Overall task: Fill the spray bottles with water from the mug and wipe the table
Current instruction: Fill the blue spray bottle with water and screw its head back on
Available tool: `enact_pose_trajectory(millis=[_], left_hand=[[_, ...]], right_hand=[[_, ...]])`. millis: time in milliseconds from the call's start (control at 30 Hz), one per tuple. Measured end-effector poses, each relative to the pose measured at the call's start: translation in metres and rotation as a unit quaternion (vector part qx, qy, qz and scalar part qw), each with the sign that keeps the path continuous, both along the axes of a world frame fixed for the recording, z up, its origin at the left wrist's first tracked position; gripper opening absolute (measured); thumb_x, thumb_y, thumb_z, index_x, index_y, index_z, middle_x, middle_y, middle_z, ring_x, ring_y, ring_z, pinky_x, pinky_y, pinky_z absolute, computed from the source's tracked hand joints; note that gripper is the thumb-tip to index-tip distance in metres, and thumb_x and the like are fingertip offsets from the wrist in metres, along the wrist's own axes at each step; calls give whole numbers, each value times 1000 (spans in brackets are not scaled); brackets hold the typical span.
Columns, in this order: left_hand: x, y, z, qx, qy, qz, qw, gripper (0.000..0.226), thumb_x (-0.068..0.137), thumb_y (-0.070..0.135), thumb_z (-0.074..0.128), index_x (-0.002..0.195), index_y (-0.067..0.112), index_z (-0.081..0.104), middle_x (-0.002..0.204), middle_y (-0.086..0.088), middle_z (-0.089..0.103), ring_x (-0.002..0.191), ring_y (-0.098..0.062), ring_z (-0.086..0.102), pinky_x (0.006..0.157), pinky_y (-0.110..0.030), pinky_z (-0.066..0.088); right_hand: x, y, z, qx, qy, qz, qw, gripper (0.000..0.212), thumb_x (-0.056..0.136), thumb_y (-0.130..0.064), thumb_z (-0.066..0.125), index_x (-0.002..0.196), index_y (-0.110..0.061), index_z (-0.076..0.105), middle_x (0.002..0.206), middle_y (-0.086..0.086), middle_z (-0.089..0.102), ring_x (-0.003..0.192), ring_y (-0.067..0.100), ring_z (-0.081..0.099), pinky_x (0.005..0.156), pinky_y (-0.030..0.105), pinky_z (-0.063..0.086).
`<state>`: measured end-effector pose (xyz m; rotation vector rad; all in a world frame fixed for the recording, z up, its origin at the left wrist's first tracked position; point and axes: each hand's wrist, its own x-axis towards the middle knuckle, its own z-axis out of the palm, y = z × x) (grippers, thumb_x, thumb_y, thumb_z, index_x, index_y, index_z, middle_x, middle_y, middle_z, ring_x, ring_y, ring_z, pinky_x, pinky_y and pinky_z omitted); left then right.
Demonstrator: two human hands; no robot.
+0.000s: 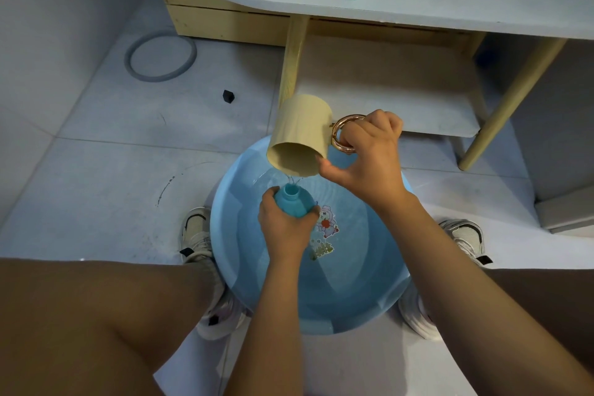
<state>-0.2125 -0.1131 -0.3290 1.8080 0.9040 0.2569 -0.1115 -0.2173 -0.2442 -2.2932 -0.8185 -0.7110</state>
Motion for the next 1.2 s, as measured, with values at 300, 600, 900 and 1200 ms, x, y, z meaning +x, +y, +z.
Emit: enact_pose_trajectory(millis=[300, 600, 900, 1200], left_hand=[[0, 1, -2, -6, 2, 1, 1000, 72, 57, 28, 88, 115, 21, 48, 111, 3, 56, 101, -16, 55, 86, -35, 52], [2, 2, -2, -4, 9, 2, 1000, 76, 57, 32, 88, 119, 21, 47, 115, 2, 55, 106, -18, 54, 90, -40, 52], [2, 2, -1, -8, 11, 6, 1000, 74, 57, 30, 88, 118, 21, 47, 114, 2, 56, 105, -19, 55, 88, -39, 52], [1, 2, 2, -11, 12, 1, 1000, 74, 60, 28, 87, 121, 20, 46, 117, 1, 55, 105, -18, 54, 88, -33, 50]], right_hand=[[0, 1, 1, -2, -8, 16, 1000, 38, 69, -43, 69, 66, -8, 54, 66, 0, 56, 77, 15, 36, 84, 32, 25], [-3, 2, -6, -6, -17, 41, 999, 38, 69, -42, 69, 69, -7, 57, 67, 0, 56, 79, 17, 37, 86, 32, 26], [-2, 3, -5, 6, -38, 58, 998, 34, 69, -35, 73, 69, -6, 55, 66, 2, 54, 80, 21, 38, 88, 32, 28], [-4, 1, -8, 13, -65, 67, 996, 30, 71, -29, 74, 70, -5, 55, 67, 5, 55, 80, 21, 40, 100, 29, 26]])
